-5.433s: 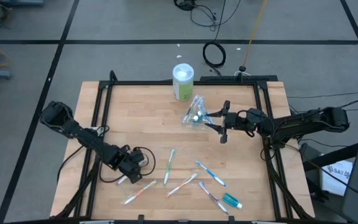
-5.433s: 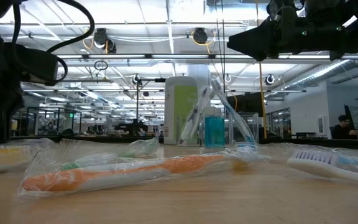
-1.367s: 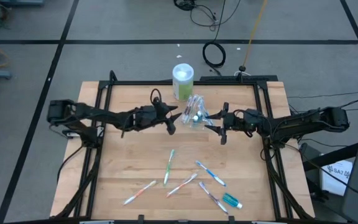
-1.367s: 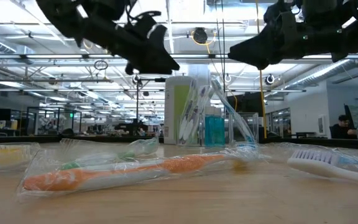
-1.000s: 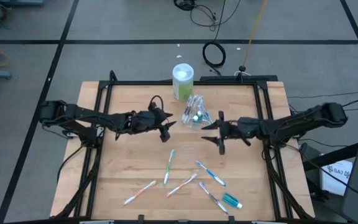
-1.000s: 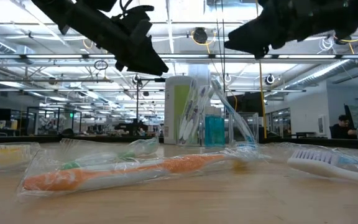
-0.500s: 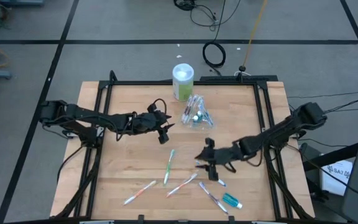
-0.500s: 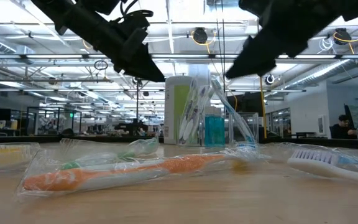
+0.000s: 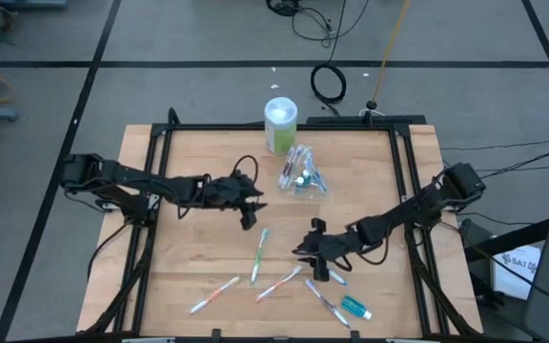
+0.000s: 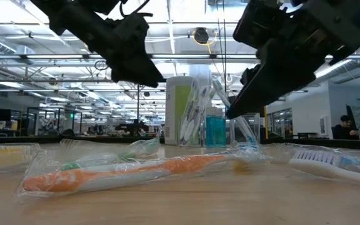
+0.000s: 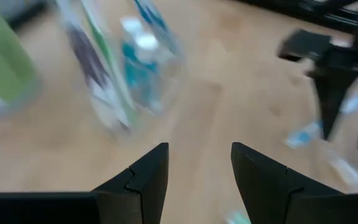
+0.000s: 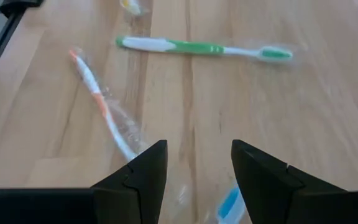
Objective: Pick & Place toothbrushing station
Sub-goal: Put the right orange toothbrush into the transparent organizer
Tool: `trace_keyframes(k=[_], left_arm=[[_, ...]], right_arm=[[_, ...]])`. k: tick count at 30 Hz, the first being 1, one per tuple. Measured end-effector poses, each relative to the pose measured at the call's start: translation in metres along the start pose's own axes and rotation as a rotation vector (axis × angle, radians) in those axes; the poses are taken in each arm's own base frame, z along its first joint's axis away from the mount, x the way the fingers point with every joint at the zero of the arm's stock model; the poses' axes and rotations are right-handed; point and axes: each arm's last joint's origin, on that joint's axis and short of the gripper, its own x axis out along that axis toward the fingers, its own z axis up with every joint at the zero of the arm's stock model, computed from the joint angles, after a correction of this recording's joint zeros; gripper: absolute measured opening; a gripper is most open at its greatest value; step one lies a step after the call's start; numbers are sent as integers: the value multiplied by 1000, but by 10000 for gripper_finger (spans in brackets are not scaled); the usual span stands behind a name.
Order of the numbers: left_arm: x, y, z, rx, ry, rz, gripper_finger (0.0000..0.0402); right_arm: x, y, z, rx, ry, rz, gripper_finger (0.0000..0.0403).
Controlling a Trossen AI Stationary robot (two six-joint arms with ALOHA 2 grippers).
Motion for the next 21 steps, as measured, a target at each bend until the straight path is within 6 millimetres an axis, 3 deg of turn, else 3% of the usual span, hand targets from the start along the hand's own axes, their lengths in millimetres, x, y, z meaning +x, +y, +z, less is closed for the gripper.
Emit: trace_keyframes(k=[4, 9, 14, 21], left_arm=[[-2, -9, -11, -85, 94, -39, 182], [-5, -17, -19, -60, 140, -29, 182], [-6, -21, -19, -59, 126, -24, 182], [-6, -22, -19, -53, 128, -28, 182]], right_arm=[[6, 1, 2, -49, -40, 30, 171], [10, 9, 3, -193, -73, 184, 171], [26, 10, -9, -191, -38, 235, 171], [41, 10, -27, -319, 12, 238, 171]])
